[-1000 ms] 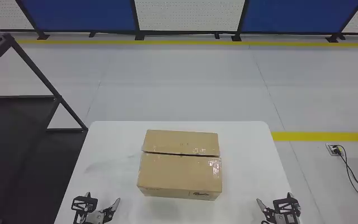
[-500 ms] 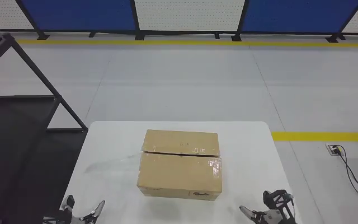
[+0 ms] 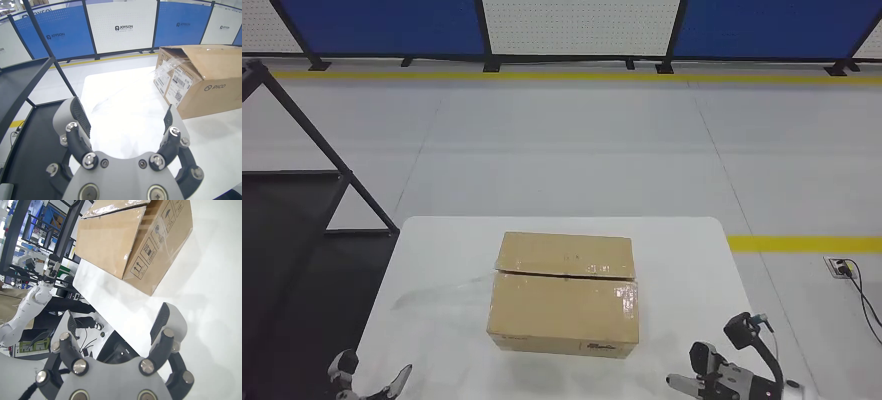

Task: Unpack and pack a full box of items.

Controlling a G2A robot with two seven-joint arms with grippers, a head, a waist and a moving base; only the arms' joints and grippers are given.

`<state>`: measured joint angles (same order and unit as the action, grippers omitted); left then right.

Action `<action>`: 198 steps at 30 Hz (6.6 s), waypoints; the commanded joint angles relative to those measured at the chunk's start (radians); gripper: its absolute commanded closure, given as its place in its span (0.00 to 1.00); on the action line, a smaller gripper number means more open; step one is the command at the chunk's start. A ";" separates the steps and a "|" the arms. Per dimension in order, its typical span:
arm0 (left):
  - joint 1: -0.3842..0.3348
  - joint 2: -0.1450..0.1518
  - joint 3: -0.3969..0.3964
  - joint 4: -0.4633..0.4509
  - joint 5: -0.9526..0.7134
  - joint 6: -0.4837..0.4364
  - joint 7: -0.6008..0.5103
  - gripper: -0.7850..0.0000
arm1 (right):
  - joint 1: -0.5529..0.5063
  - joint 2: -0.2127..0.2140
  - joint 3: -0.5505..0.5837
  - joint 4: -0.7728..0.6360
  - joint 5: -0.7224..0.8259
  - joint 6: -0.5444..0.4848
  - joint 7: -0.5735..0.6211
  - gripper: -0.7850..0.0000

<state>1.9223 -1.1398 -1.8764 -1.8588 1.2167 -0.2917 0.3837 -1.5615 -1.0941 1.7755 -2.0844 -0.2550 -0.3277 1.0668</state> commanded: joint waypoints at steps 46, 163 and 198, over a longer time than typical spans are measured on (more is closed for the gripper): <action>-0.239 0.024 -0.001 -0.029 -0.255 -0.293 -0.461 0.00 | 0.331 0.010 -0.245 0.189 0.265 0.024 -0.114 0.00; -0.618 0.198 0.183 0.225 -1.455 -0.237 -1.516 0.00 | 0.526 0.111 -0.629 0.650 0.613 -0.169 0.250 0.00; -0.640 0.229 0.181 0.316 -1.759 -0.219 -1.655 0.00 | 0.468 0.139 -0.443 0.547 0.830 -0.222 -0.026 0.00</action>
<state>1.2846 -0.9117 -1.6940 -1.5523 -0.5570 -0.5081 -1.2786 -1.0971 -0.9539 1.3378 -1.5304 0.5670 -0.5655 1.0451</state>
